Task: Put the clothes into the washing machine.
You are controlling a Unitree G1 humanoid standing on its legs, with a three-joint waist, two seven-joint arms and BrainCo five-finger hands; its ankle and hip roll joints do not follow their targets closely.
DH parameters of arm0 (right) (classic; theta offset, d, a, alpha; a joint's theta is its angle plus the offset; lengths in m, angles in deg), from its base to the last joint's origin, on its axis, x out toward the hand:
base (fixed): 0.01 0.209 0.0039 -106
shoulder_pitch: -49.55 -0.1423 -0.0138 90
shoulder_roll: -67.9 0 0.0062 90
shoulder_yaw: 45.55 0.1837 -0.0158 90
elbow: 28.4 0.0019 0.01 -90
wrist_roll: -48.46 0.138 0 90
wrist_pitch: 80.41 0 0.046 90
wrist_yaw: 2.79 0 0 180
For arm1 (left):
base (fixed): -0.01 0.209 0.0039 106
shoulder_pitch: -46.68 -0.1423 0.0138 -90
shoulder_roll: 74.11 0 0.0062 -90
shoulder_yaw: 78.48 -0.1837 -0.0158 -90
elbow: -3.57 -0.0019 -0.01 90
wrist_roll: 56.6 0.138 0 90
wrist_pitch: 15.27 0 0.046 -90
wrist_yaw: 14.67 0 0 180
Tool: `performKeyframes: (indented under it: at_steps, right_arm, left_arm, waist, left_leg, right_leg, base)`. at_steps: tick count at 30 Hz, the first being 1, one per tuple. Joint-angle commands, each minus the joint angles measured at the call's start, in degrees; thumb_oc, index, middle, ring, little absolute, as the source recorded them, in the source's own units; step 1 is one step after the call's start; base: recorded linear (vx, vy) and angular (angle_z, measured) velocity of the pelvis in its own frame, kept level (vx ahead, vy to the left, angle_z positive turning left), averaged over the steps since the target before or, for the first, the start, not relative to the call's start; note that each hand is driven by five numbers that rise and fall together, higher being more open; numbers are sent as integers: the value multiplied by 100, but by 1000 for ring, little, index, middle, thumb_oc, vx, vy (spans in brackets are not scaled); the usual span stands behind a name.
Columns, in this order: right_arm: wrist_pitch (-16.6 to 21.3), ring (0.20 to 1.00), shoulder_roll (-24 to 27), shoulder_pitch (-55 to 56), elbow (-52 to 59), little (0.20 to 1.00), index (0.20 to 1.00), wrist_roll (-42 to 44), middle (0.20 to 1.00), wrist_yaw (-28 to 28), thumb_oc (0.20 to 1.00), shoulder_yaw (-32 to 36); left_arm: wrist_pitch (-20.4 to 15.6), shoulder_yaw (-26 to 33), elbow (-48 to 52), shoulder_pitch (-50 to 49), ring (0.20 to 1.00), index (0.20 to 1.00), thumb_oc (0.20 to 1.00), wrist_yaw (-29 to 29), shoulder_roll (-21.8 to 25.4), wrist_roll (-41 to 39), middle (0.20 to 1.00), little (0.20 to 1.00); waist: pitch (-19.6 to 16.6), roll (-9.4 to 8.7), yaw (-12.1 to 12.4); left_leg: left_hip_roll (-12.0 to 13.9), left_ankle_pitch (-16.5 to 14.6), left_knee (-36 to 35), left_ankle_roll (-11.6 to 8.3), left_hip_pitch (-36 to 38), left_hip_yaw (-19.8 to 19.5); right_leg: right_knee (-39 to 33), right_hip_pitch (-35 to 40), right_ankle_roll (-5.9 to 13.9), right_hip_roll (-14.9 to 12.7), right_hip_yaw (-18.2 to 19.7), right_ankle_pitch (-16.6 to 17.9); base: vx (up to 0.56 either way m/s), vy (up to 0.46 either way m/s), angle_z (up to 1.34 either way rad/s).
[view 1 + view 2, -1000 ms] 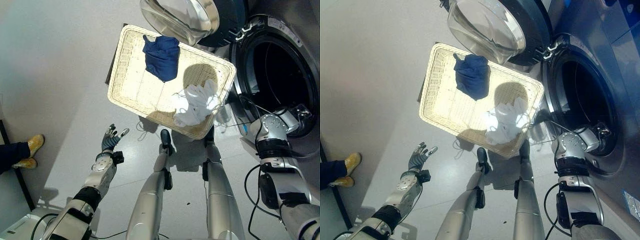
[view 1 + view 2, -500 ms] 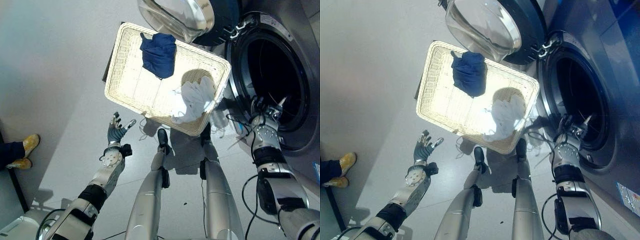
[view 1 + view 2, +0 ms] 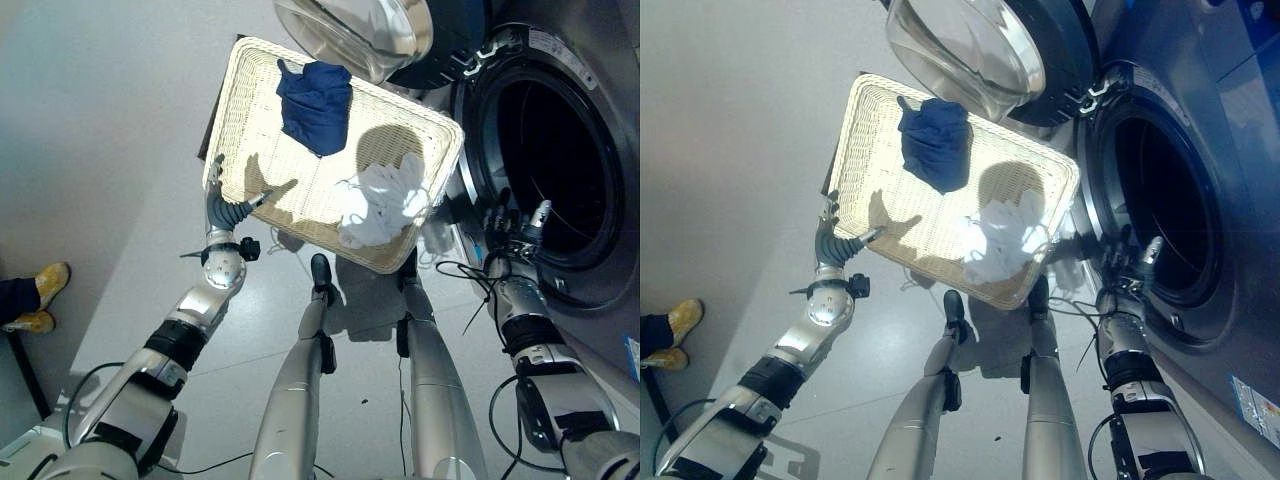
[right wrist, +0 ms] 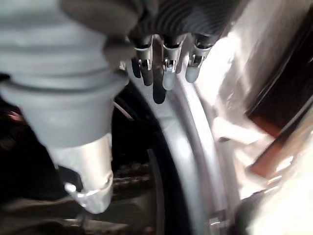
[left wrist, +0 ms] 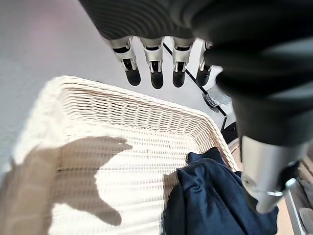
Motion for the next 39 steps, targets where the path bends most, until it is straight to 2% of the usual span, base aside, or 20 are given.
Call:
performKeyframes:
  at_steps: [1, 3, 4, 8, 9, 13, 14, 17, 19, 21, 23, 26, 32, 39]
  right_arm:
    - [-44, 1000, -21, 270, 315, 1000, 1000, -595, 1000, -119, 1000, -69]
    - [-59, 1000, -125, 457, 452, 1000, 1000, -1062, 1000, -161, 1000, -317]
    - [-177, 1000, -183, 580, 542, 1000, 1000, -1465, 1000, -243, 1000, -522]
    - [-332, 1000, -262, 773, 685, 1000, 1000, -2084, 1000, -283, 1000, -858]
    - [-381, 1000, -287, 969, 874, 1000, 1000, -2497, 1000, -270, 1000, -1271]
    - [-435, 1000, -253, 1256, 973, 1000, 1000, -2901, 1000, -388, 1000, -1746]
    - [-458, 1000, -264, 1335, 975, 1000, 1000, -2944, 1000, -398, 1000, -1782]
    - [-390, 1000, -157, 1519, 1110, 1000, 1000, -3261, 1000, -488, 1000, -2067]
    - [-390, 1000, -157, 1519, 1110, 1000, 1000, -3261, 1000, -488, 1000, -2067]
    - [-339, 1000, -50, 1641, 1322, 1000, 1000, -3570, 1000, -505, 1000, -2287]
    - [-323, 1000, 4, 1692, 1464, 1000, 1000, -3678, 1000, -501, 1000, -2375]
    - [-326, 1000, 38, 1708, 1525, 1000, 1000, -3696, 1000, -506, 1000, -2419]
    - [-339, 1000, 122, 1779, 1614, 1000, 1000, -3689, 1000, -595, 1000, -2483]
    - [-393, 1000, 131, 1773, 1646, 1000, 1000, -3533, 1000, -576, 1000, -2522]
  left_arm:
    - [158, 184, -194, 72, 1000, 1000, 1000, -272, 282, 382, 1000, 1000]
    - [314, 178, -433, 278, 1000, 1000, 1000, -293, 299, 373, 1000, 1000]
    - [521, 183, -610, 476, 1000, 1000, 1000, -307, 314, 350, 1000, 1000]
    - [772, 201, -929, 776, 1000, 1000, 1000, -276, 317, 159, 1000, 1000]
    - [986, 259, -1288, 1159, 1000, 1000, 1000, -258, 369, -70, 1000, 1000]
    - [1208, 294, -1968, 1755, 1000, 1000, 1000, -221, 520, -630, 1000, 1000]
    - [1242, 271, -2004, 1737, 1000, 1000, 1000, -224, 516, -659, 1000, 1000]
    - [1231, 225, -2577, 2179, 1000, 1000, 1000, -100, 637, -953, 1000, 1000]
    - [1231, 225, -2577, 2179, 1000, 1000, 1000, -100, 637, -953, 1000, 1000]
    - [1166, 114, -3052, 2672, 1000, 1000, 1000, -5, 713, -1240, 1000, 1000]
    - [1122, 99, -3300, 2927, 1000, 1000, 1000, 11, 700, -1478, 1000, 1000]
    - [1073, 72, -3590, 3123, 1000, 1000, 1000, 57, 713, -1615, 1000, 1000]
    - [685, 65, -4275, 3605, 1000, 1000, 1000, 97, 803, -2185, 1000, 1000]
    - [684, -141, -4659, 3973, 1000, 1000, 1000, 253, 785, -2291, 1000, 1000]
  waist:
    - [-75, -151, -1]
    - [-75, -215, -94]
    - [-75, -257, -164]
    - [-75, -321, -283]
    - [-75, -426, -425]
    - [-75, -600, -692]
    - [-75, -596, -685]
    - [-75, -719, -876]
    - [-75, -719, -876]
    - [-75, -809, -1085]
    - [-75, -860, -1187]
    - [-75, -905, -1264]
    - [-75, -1061, -1471]
    - [-75, -1162, -1608]
  left_leg:
    - [-297, -505, 788, -93, -290, 321]
    - [-306, -585, 903, -98, -300, 380]
    - [-307, -625, 999, -97, -349, 448]
    - [-304, -705, 1170, -89, -449, 559]
    - [-304, -819, 1420, -74, -591, 675]
    - [-282, -1048, 1881, -44, -808, 815]
    - [-264, -1235, 1942, -77, -680, 748]
    - [-215, -1432, 2281, -37, -879, 843]
    - [-215, -1432, 2281, -37, -879, 843]
    - [-202, -1617, 2537, 7, -1071, 915]
    - [-197, -1762, 2740, 51, -1198, 933]
    - [-172, -1869, 2902, 69, -1282, 955]
    - [-68, -2202, 3379, 89, -1586, 965]
    - [-94, -2413, 3701, 140, -1931, 868]
  right_leg:
    - [450, 83, 25, 503, -211, -593]
    - [429, 80, 41, 489, -164, -577]
    - [401, 31, 53, 465, -131, -527]
    - [387, -66, 66, 441, -66, -470]
    - [401, -191, 71, 421, 12, -426]
    - [499, -408, 67, 422, 202, -404]
    - [543, -278, 93, 452, 213, -567]
    - [631, -507, 111, 465, 344, -559]
    - [631, -507, 111, 465, 344, -559]
    - [698, -753, 132, 520, 549, -552]
    - [790, -911, 144, 547, 656, -568]
    - [840, -1005, 152, 553, 723, -571]
    - [951, -1341, 166, 549, 872, -516]
    - [1137, -1710, 139, 647, 1024, -474]
  base:
    - [-17, 109, -2]
    - [-3, 165, -2]
    - [-5, 162, -5]
    - [6, 179, -21]
    - [12, 171, -10]
    - [51, 213, -22]
    - [94, 147, -16]
    - [55, 130, -18]
    - [19, 63, -11]
    - [63, 189, -12]
    - [55, 155, -9]
    - [36, 79, -11]
    - [40, 49, -4]
    - [39, 14, -1]
